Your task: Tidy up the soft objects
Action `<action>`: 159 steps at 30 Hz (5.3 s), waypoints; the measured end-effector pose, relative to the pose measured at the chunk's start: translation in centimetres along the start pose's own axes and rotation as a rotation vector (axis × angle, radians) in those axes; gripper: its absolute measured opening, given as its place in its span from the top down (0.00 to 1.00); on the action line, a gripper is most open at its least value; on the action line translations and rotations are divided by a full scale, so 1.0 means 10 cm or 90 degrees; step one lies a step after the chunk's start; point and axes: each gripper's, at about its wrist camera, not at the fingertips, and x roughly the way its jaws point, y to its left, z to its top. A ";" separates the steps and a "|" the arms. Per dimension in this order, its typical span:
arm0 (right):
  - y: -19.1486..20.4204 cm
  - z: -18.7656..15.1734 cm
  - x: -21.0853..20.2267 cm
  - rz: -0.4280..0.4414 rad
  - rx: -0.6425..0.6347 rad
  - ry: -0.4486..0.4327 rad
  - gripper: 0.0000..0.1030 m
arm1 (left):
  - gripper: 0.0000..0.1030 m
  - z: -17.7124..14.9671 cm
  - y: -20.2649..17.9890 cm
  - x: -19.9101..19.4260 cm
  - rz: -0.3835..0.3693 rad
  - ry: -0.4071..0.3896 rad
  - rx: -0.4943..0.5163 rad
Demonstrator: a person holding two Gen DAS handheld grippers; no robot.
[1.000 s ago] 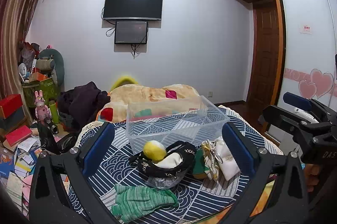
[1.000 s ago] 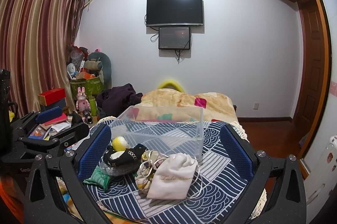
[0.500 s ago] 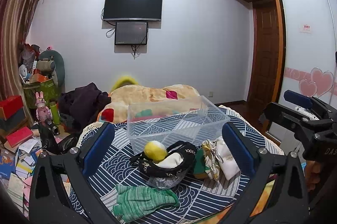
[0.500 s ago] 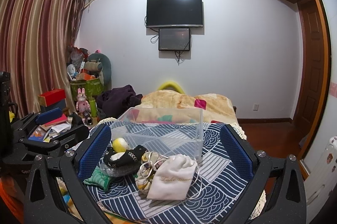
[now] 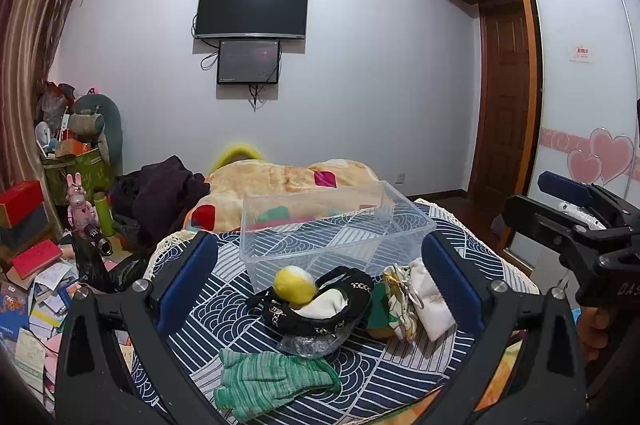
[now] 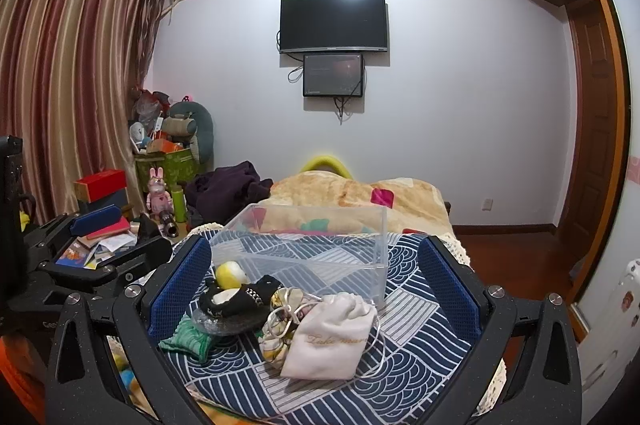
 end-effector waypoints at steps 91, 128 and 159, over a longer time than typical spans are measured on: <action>-0.20 -0.10 2.08 0.074 -0.050 0.327 0.87 | 0.62 0.03 0.50 2.51 -0.066 0.336 -0.014; -0.13 -0.03 0.98 0.085 -0.031 0.173 0.18 | 0.01 0.05 0.56 1.03 -0.016 0.206 -0.004; -0.25 -0.88 1.06 0.125 0.070 0.322 0.85 | 0.65 -1.08 0.57 0.67 -0.024 0.326 -0.015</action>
